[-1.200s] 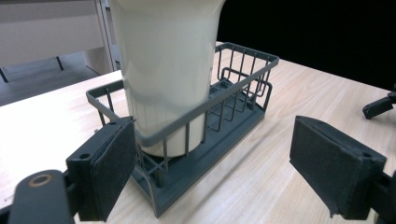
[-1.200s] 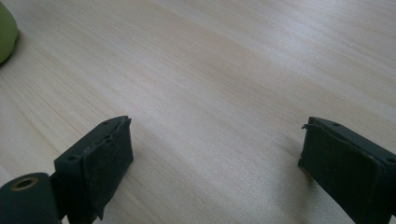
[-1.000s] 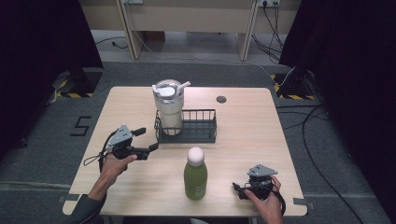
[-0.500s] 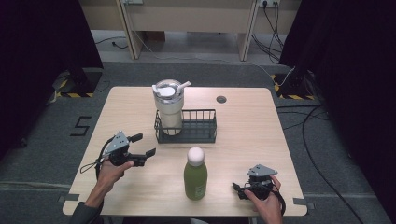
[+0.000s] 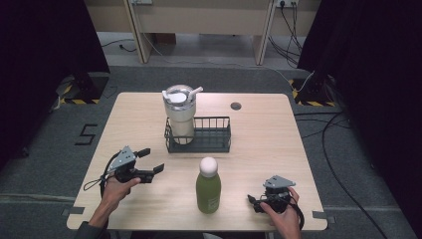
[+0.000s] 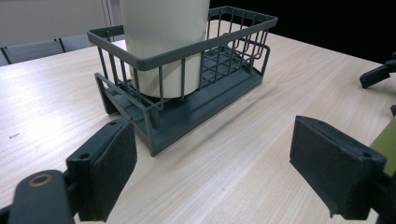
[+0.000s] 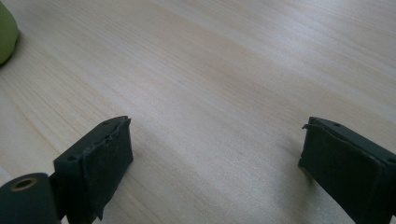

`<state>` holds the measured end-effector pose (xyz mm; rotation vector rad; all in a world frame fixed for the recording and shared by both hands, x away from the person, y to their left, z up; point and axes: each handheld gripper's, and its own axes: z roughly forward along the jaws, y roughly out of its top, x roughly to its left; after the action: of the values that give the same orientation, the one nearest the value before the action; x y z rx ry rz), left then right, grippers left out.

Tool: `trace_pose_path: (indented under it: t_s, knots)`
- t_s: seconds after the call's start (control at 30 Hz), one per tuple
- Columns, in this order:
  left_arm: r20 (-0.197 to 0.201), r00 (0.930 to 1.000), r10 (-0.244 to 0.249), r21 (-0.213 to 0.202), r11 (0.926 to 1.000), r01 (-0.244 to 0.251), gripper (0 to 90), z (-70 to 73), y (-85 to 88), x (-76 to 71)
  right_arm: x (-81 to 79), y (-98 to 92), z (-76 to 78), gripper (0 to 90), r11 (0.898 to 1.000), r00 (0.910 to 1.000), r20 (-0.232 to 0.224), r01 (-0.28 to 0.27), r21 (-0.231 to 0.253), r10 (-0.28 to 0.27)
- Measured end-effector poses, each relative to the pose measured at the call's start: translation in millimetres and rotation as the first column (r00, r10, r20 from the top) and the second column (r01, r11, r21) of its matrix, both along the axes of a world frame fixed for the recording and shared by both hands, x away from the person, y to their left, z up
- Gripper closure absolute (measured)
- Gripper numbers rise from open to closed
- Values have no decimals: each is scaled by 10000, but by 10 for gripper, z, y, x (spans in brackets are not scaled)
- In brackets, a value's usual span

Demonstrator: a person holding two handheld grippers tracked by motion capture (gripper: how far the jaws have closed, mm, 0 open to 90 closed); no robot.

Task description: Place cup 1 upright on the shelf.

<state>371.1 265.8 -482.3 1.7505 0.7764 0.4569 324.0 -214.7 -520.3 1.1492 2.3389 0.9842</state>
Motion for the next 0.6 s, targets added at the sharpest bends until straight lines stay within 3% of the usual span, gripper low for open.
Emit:
trace_pose_path:
  t_s: [0.6]
  knots:
    - [-379, 9987, -352, 147, 9993, 357, 145, -131, 59, -95, 1, 6, 0, 90, 10000, 10000, -13, 3, 2, -3]
